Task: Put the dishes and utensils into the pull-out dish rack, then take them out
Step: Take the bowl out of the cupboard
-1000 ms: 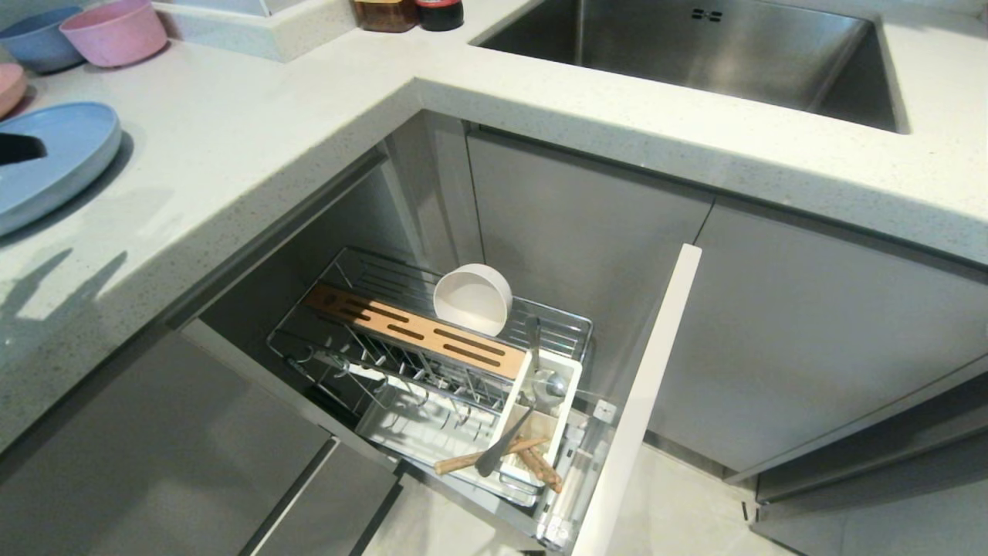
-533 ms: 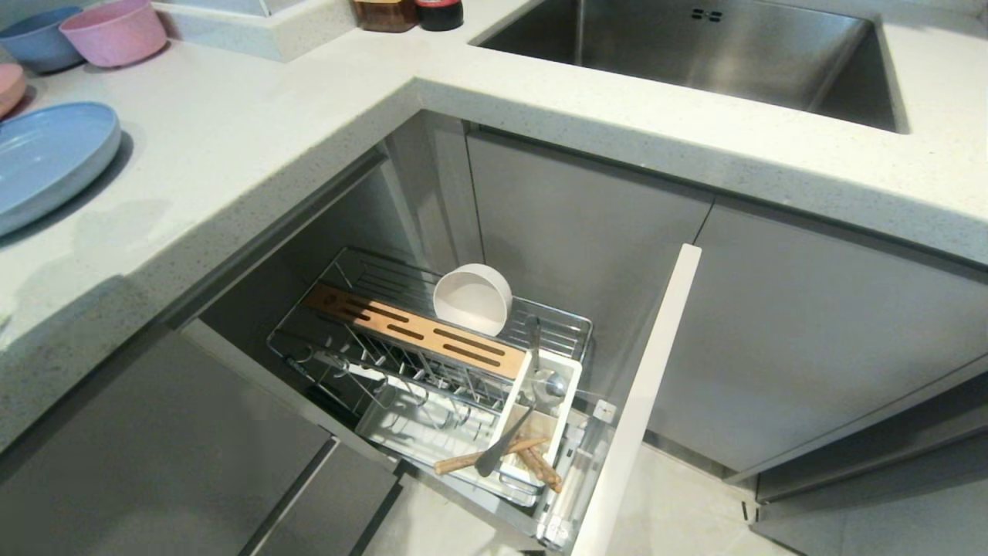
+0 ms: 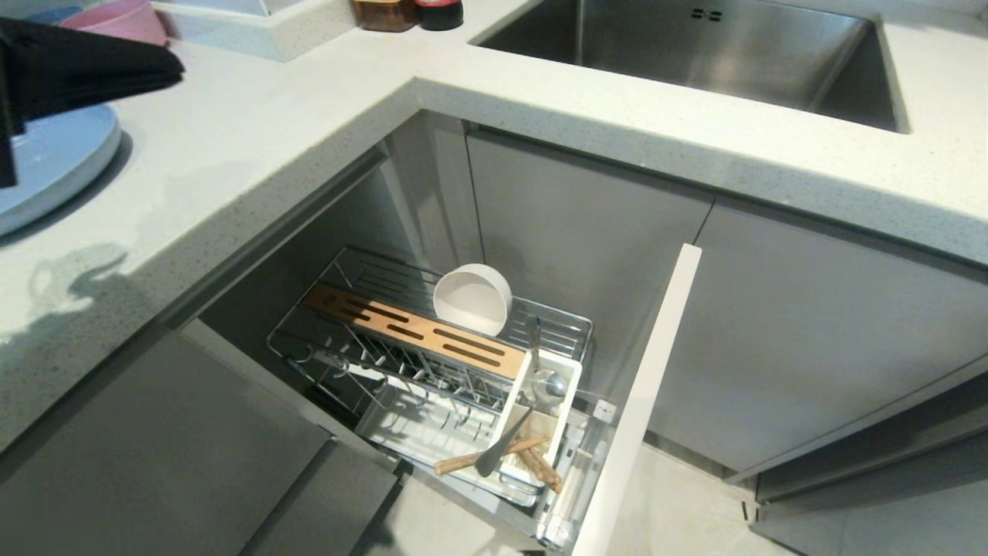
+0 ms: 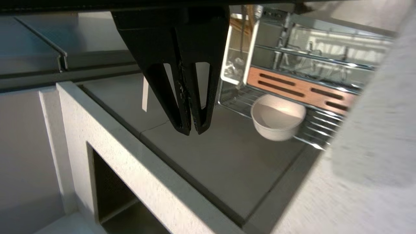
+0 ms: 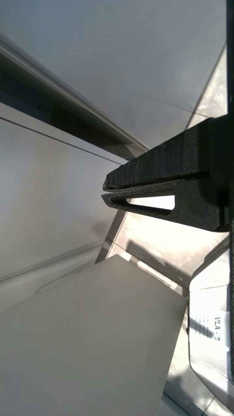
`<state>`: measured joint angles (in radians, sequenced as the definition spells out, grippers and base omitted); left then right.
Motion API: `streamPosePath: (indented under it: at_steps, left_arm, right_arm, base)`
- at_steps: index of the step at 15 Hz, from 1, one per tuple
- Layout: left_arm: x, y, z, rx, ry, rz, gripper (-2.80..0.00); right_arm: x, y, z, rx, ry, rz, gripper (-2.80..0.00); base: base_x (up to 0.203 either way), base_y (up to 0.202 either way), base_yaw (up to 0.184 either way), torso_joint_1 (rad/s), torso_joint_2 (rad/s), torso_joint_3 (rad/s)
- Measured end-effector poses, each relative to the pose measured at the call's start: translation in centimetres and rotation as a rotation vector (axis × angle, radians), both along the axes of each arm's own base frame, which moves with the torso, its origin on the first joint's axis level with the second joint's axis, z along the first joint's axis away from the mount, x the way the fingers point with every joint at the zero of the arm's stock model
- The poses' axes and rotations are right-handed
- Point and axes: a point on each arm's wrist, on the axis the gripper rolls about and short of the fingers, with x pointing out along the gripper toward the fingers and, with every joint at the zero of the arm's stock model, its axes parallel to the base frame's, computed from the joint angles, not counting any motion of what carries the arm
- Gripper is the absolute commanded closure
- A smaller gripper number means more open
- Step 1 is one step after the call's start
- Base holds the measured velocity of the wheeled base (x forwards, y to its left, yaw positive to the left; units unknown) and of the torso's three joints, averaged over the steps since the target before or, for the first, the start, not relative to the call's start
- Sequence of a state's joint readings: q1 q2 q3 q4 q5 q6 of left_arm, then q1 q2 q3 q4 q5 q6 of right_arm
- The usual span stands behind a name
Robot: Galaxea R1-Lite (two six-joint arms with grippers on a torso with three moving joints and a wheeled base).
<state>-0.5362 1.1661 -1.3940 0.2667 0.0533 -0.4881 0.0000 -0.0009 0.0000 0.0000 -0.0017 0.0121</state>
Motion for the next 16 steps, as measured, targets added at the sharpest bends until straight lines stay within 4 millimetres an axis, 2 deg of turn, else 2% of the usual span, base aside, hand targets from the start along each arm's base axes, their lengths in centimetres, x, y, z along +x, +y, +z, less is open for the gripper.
streamPosePath:
  at_steps: [4,6,10,16]
  left_arm:
    - [1.6,-3.6,-2.5,0.062,0.093,-0.087,0.0]
    - [2.6,-5.0,-3.7,0.099,0.139,-0.071,0.0]
    - [4.8,-8.3,-6.1,0.158,0.229,0.025,0.0]
    - [8.0,-12.4,-9.4,0.13,0.333,0.249,0.0]
  right_arm:
    - [0.0,0.0,0.0,0.0,0.0,0.0,0.0]
    - [0.0,0.0,0.0,0.0,0.0,0.0,0.0]
    - [0.0,0.0,0.0,0.0,0.0,0.0,0.0]
    - [0.0,0.0,0.0,0.0,0.0,0.0,0.0]
  base:
    - [0.0,0.0,0.0,0.0,0.0,0.0]
    - [0.0,0.0,0.0,0.0,0.0,0.0]
    - [0.0,0.0,0.0,0.0,0.0,0.0]
    - [0.0,0.0,0.0,0.0,0.0,0.0]
